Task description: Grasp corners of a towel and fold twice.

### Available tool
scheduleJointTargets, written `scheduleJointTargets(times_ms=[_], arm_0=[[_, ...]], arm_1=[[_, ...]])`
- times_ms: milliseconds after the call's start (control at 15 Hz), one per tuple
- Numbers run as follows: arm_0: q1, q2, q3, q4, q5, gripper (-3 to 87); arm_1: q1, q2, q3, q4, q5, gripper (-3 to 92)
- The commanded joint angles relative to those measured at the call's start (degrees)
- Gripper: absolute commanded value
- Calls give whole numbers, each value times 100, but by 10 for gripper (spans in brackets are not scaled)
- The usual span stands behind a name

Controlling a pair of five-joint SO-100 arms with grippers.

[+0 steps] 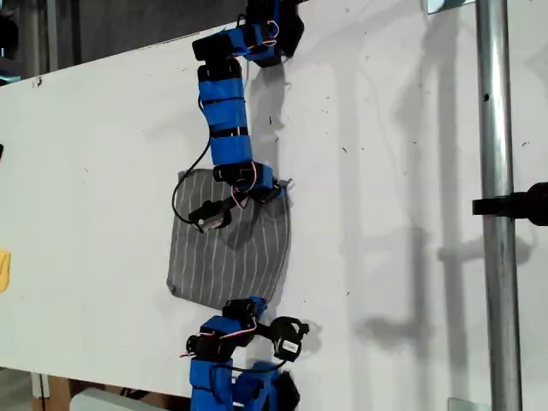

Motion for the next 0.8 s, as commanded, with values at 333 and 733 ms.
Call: scheduleJointTargets(times_ms=[333,733], arm_0=[[-1090,264,-387,176,1151,-29],[-4333,-2180,-3270,659,4649,-29]], arm_1=[[729,958,-18,237,9,-3],[3322,1239,-26,360,-1608,-3]])
